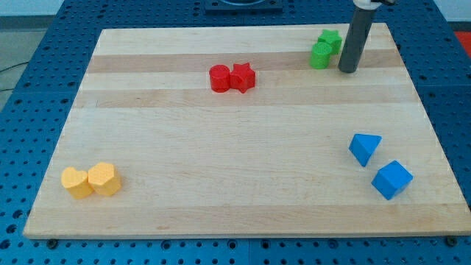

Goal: Place green star to the top right of the board

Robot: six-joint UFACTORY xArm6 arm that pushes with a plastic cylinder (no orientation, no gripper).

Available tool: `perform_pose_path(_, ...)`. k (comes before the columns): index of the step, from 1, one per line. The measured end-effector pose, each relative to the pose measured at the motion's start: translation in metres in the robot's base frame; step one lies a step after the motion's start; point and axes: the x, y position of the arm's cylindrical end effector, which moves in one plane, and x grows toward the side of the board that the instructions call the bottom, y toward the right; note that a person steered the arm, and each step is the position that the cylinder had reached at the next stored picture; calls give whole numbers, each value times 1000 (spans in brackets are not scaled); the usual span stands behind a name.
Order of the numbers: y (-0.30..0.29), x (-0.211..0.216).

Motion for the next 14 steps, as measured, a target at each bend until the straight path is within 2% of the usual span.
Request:
perform_pose_path(2,0,0)
perform_pose_path(4,-12,-107)
perform_pose_path(5,-8,-118)
perform_pose_path(6,-11,-117)
perform_pose_path(7,-108,-86)
perform_pose_path(8,-139,-84)
perform_pose_path(9,-75,-92)
perform_pose_path(10,-87,-129)
perform_pose_path(11,-129,-129)
perform_pose_path(12,-202,-113)
perform_pose_path(13,-225,-106)
perform_pose_path(14,-212,-100)
